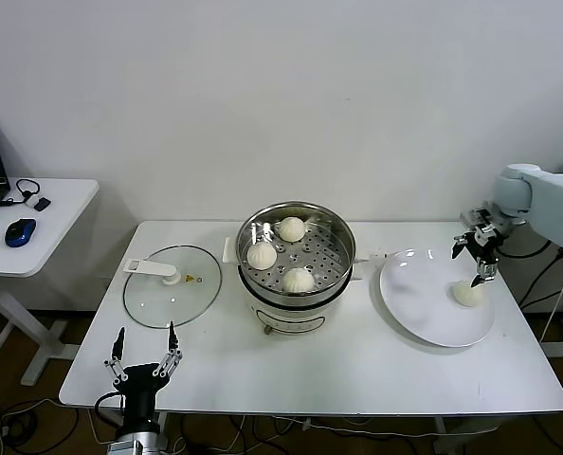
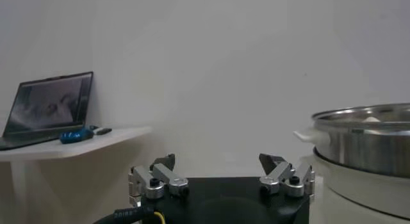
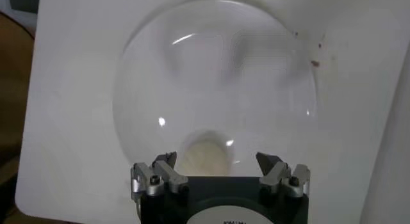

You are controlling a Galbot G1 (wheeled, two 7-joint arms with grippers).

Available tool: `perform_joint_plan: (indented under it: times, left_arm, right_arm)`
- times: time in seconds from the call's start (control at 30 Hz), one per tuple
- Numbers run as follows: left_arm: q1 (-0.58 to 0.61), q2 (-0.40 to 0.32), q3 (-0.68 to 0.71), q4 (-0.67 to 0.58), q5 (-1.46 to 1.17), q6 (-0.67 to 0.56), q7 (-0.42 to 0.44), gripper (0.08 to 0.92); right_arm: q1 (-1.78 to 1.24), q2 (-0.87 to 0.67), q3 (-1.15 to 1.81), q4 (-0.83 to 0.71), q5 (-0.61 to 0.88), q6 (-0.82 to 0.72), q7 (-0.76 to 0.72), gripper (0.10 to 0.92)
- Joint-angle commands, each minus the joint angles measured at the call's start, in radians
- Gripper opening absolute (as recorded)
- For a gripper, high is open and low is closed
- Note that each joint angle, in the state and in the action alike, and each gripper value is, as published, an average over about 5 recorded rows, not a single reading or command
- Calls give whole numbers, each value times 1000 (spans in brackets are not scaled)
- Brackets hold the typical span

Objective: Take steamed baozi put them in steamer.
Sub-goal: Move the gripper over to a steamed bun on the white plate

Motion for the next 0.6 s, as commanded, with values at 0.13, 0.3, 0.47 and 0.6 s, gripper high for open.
perform_joint_plan:
  times: [0.13, 0.3, 0.47, 0.6]
  left_arm:
    - [6, -4, -1, 2, 8, -4, 1, 823]
    - [7, -4, -3, 5, 10, -4, 2, 823]
    - [4, -4, -3, 12, 11, -5, 1, 823]
    - [3, -5, -1, 14, 11, -5, 2, 823]
  right_arm:
    - [-204, -4, 229, -190, -118, 48, -9, 823]
    - [-241, 4, 272, -231, -145, 60, -16, 823]
    - [-266, 15, 297, -248, -149, 65, -18, 823]
    - [-282, 25, 312, -263, -151, 69, -18, 823]
